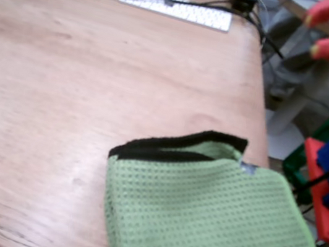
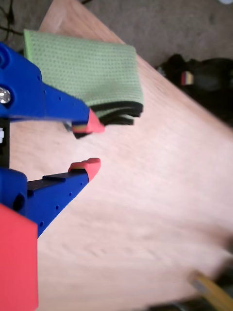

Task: Clean the table

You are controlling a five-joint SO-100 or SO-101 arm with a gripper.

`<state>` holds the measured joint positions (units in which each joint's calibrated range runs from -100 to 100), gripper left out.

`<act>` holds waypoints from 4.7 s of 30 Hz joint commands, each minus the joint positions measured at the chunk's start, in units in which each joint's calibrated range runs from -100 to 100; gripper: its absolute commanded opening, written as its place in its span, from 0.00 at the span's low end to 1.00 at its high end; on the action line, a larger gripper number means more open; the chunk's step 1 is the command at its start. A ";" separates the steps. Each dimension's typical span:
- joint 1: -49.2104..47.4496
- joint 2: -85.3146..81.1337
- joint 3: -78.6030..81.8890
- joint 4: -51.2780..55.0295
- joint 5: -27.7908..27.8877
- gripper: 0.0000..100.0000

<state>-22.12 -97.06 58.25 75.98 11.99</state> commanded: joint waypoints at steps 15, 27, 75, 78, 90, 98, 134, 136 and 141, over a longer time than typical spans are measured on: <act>-2.58 76.48 -31.02 -12.19 2.74 0.27; -5.80 82.31 -35.08 -13.26 3.27 0.38; 80.33 135.22 -70.57 -25.16 17.48 0.01; 83.54 142.94 -84.25 -25.16 17.48 0.01; 42.43 80.94 -86.33 7.76 9.82 0.01; -16.96 84.11 -86.61 8.66 -2.78 0.01; 27.03 145.95 -97.18 -3.08 -5.27 0.01; 34.98 148.00 -97.18 -3.08 -3.42 0.01; 54.61 151.26 -97.18 -3.08 1.32 0.01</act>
<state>23.53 51.84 -39.59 72.59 11.79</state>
